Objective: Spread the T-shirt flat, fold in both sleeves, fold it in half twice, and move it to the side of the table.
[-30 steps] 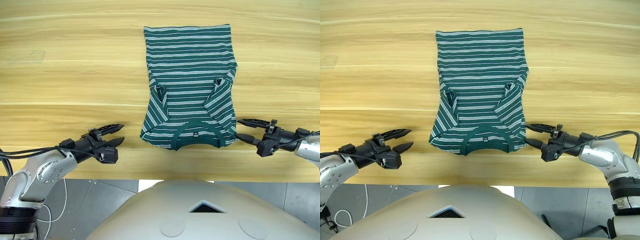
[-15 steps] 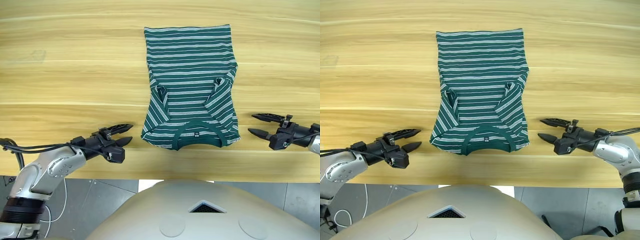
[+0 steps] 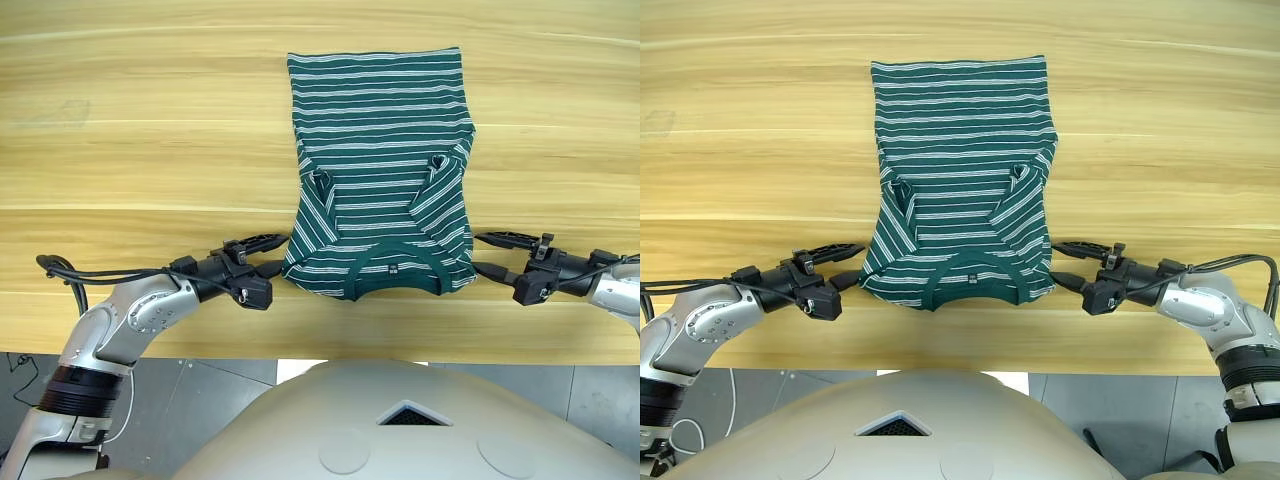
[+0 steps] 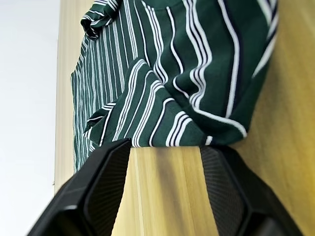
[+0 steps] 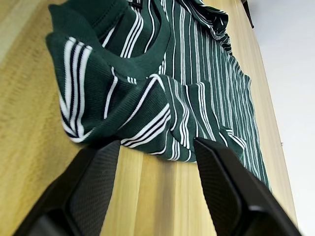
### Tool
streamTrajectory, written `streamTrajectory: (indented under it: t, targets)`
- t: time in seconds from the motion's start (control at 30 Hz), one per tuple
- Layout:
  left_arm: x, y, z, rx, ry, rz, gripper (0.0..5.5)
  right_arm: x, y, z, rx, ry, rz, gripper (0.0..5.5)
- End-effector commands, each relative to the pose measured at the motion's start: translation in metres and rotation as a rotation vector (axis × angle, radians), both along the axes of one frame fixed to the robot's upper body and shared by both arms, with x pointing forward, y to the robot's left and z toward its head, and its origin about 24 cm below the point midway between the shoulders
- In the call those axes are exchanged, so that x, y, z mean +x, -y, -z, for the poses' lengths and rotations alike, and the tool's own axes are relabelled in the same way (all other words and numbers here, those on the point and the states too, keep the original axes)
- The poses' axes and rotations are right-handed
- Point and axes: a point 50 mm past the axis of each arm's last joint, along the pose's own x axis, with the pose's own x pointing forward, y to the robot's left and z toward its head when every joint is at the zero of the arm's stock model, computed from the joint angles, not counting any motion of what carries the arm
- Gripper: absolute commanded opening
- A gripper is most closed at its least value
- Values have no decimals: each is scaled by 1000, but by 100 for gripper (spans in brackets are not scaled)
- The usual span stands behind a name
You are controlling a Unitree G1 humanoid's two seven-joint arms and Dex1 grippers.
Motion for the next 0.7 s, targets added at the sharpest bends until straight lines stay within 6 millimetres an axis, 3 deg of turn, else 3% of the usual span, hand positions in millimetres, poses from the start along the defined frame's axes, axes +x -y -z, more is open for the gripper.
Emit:
streamTrajectory:
  t: [0.03, 0.23, 0.6, 0.7]
  targets:
    - [-11, -1, 10, 32, -69, 10, 257, 3, 0, -2, 0, -3, 12, 274]
    - [-33, 1, 22, 53, -142, 46, 257, 4, -5, -1, 51, -41, 46, 274]
    - [-27, 7, 30, 43, -129, 37, 257, 5, -8, 1, 61, -65, 63, 274]
    - [-26, 7, 31, 47, -120, 37, 208, 4, -6, 2, 59, -71, 73, 274]
